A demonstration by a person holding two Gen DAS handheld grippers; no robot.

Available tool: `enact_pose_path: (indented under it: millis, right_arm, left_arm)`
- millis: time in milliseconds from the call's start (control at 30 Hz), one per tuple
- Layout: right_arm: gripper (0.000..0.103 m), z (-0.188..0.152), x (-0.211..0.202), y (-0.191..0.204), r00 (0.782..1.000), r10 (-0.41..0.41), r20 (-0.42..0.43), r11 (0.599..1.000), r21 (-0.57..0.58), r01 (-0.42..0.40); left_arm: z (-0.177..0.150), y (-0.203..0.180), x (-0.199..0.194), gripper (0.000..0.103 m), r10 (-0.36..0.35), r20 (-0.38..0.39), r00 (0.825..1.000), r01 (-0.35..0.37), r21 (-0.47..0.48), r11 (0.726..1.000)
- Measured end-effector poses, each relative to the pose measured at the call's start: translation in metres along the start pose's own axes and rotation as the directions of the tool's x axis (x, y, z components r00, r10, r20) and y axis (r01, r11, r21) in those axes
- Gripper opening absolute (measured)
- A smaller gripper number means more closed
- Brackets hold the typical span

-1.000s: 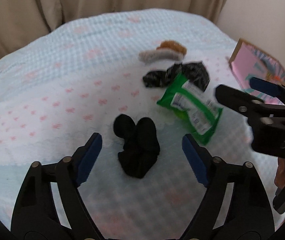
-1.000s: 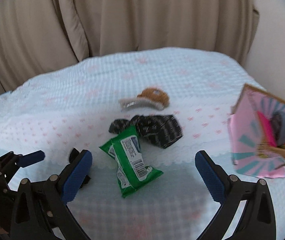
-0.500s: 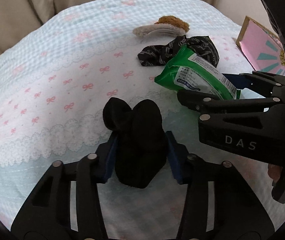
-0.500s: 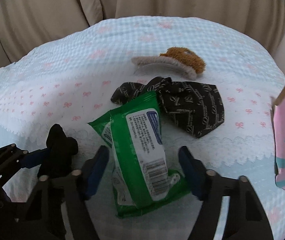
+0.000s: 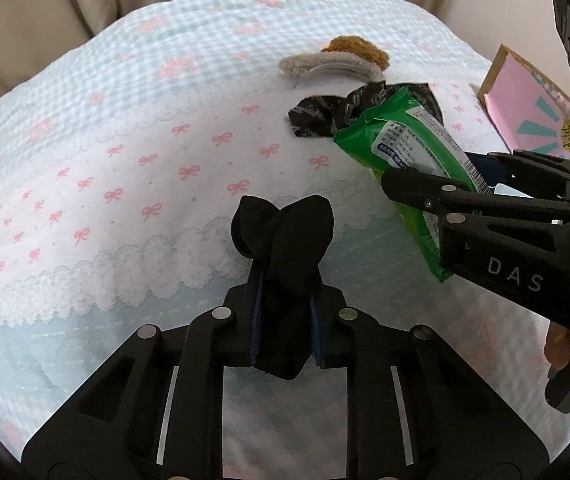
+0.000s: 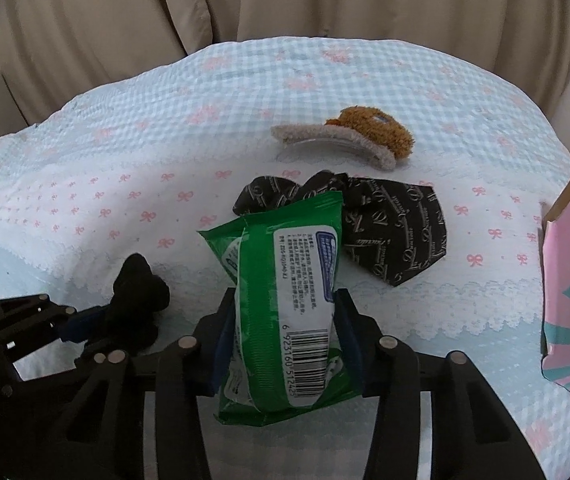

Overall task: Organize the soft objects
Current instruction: 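Carry the black socks and green packet into the cardboard box with both tools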

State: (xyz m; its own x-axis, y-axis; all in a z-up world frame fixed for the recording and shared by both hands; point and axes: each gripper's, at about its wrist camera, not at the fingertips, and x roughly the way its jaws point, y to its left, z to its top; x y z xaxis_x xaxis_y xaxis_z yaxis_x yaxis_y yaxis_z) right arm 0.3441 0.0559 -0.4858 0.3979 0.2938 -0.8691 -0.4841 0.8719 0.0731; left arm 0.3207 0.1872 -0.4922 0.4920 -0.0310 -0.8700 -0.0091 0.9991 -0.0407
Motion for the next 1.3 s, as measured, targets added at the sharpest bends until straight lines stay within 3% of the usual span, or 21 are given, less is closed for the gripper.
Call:
enact_pose_path:
  millis: [333,567,800,1067,1300]
  right_arm:
    - [0.042,0.016,-0.061,-0.001,0.999,-0.022,0.040,0.999,0.045,0.020]
    - [0.042,0.033,-0.144,0.002,0.995,-0.047,0.088,0.994,0.098,0.038]
    - [0.042,0.044,-0.234,-0.019,0.981,-0.098,0.168,0.978,0.200,0.063]
    - [0.042,0.035,-0.321,-0.076,0.964,-0.174,0.200,0.951,0.288,0.112]
    - [0.042,0.021,-0.365,-0.154,0.962,-0.198,0.186,0.952,0.269,0.143]
  left_arm:
    - [0.023,-0.003,-0.067,0.016,-0.018,0.050,0.999,0.018,-0.015,1.000]
    - [0.052,-0.017,-0.149,0.016,-0.032,0.096,0.995,0.033,-0.007,0.999]
    - [0.090,-0.050,-0.219,0.016,-0.044,0.149,0.988,0.042,0.013,0.999]
    - [0.131,-0.114,-0.273,0.016,-0.064,0.202,0.977,0.059,0.027,0.998]
    - [0.163,-0.209,-0.281,0.016,-0.089,0.222,0.971,0.081,0.042,0.996]
